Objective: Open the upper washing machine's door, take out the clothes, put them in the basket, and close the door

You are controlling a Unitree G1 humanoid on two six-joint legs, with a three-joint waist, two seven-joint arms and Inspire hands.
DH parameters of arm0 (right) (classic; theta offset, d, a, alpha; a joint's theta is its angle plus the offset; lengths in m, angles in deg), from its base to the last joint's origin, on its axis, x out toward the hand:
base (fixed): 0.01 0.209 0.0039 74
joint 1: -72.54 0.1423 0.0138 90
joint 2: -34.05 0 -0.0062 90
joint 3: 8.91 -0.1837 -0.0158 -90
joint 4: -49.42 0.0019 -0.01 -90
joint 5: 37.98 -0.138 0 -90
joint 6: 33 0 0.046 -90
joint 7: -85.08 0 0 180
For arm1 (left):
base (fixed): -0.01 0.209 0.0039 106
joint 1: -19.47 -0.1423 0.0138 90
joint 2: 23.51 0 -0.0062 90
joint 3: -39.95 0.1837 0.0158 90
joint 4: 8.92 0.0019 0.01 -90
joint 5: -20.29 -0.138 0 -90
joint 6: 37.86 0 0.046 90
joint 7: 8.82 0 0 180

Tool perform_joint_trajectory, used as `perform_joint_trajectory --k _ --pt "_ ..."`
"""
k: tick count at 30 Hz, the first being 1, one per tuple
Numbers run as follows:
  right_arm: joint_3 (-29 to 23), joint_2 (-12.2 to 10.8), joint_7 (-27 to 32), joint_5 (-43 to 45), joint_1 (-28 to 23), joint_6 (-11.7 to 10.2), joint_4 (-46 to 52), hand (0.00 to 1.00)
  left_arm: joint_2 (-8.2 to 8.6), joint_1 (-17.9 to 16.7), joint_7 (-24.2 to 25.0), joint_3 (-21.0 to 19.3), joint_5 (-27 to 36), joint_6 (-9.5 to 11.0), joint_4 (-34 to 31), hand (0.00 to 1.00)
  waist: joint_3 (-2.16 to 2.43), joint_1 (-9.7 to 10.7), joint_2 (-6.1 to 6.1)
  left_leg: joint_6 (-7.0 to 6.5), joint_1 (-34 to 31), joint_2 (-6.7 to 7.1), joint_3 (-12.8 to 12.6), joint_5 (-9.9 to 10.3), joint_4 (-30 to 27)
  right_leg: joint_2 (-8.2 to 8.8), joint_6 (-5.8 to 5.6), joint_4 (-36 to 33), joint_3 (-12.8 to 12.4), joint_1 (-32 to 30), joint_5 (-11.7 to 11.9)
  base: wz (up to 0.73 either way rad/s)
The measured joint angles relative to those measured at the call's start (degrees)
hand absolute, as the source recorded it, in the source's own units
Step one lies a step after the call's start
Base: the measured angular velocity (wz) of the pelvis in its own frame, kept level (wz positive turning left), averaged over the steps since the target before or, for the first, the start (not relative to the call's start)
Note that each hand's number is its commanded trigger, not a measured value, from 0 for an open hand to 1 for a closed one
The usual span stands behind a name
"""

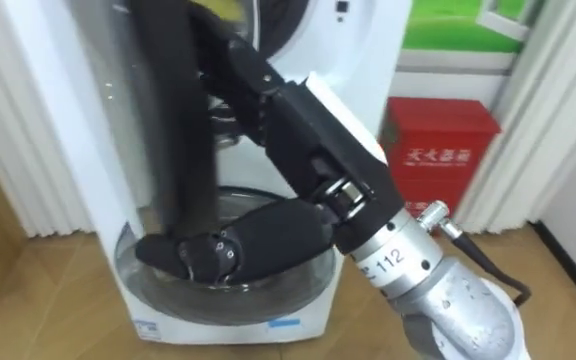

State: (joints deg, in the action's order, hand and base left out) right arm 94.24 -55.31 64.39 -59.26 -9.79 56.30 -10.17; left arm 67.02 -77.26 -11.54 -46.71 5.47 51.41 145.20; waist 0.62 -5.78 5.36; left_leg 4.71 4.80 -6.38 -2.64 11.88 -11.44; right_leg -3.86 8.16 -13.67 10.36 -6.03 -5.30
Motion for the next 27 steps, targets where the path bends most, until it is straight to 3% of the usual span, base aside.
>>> perform_joint_trajectory --k 4,6,10,14,17,20,21,22,24,27 --pt "3.2 -0.9 -1.7 -1.2 1.0 0.0 -0.4 0.00 -0.05 -0.1 1.1 -1.5 0.0 -0.2 0.0 0.00 -0.11 -2.9 1.31 -0.20 -0.9 0.04 0.8 -0.4 0.0 0.08 -1.05 0.1 1.1 0.0 -0.3 0.29" --pt "4.5 -1.2 -2.8 -1.4 1.3 0.1 -0.4 0.00 0.05 -0.5 1.2 -2.2 0.0 -0.2 0.0 0.00 0.35 -4.4 2.40 -0.58 -1.6 0.11 1.5 -0.8 0.0 0.09 -1.51 1.1 1.6 0.2 -0.3 0.30" --pt "8.2 -1.1 -4.5 -1.4 2.5 0.1 -0.6 0.00 0.55 -0.6 1.2 -3.3 0.6 -0.2 0.0 0.00 0.18 -5.9 2.70 -0.12 -2.0 0.45 1.7 -1.2 0.1 0.77 -3.17 2.0 2.5 1.1 -0.2 0.26" --pt "10.5 -0.6 -7.0 -1.4 2.5 0.1 -1.2 0.00 0.50 -0.5 0.7 -3.3 0.6 -0.1 0.0 0.00 0.07 -7.2 2.79 -2.23 -2.6 2.30 2.9 -0.6 0.4 2.17 -4.42 2.1 2.4 1.1 0.4 0.20" --pt "10.7 -0.6 -8.3 -1.4 2.5 0.1 -1.8 0.00 0.40 -0.4 -0.1 -3.0 0.7 0.0 -0.2 0.00 -0.02 -8.0 2.92 -2.70 -2.6 3.23 3.5 -0.8 0.8 3.04 -5.16 2.0 2.6 1.2 0.2 0.17" --pt "11.6 -0.6 -9.2 -1.4 2.7 0.1 -1.8 0.00 0.23 -0.4 -0.6 -3.1 0.7 0.0 -0.2 0.00 -0.13 -9.0 2.83 -3.16 -2.2 3.61 3.6 -0.6 1.4 2.85 -5.01 2.1 2.4 1.3 0.1 0.01" --pt "12.4 -0.5 -9.5 -1.4 3.0 0.1 -1.9 0.00 0.24 -0.3 -0.7 -3.1 0.7 0.0 -0.2 0.00 -0.25 -9.0 2.66 -3.19 -1.9 3.70 3.6 -0.6 1.9 2.89 -3.89 2.1 2.3 1.3 0.5 0.04" --pt "12.8 -0.5 -9.6 -1.4 3.2 0.1 -2.0 0.00 0.27 -0.2 -0.8 -3.1 0.7 0.1 -0.2 0.00 -0.36 -9.0 2.52 -3.23 -1.8 3.70 3.5 -0.5 2.1 2.91 -3.89 2.1 2.3 1.3 0.5 0.00" --pt "13.6 -0.4 -10.1 -1.4 4.1 0.1 -2.2 0.00 0.33 0.5 -1.1 -3.1 0.8 0.5 0.0 0.00 -1.23 -9.0 1.93 -3.24 -1.4 3.63 3.3 -0.5 3.1 3.05 -3.96 2.4 2.3 1.3 0.5 -0.05" --pt "13.6 -0.4 -10.1 -1.4 4.4 0.1 -2.2 0.00 0.32 0.8 -2.1 -3.1 0.8 0.7 0.0 0.00 -1.47 -8.9 1.64 -3.24 -1.0 3.55 3.0 -0.5 3.6 2.84 -4.11 3.2 2.3 1.8 0.4 -0.03"
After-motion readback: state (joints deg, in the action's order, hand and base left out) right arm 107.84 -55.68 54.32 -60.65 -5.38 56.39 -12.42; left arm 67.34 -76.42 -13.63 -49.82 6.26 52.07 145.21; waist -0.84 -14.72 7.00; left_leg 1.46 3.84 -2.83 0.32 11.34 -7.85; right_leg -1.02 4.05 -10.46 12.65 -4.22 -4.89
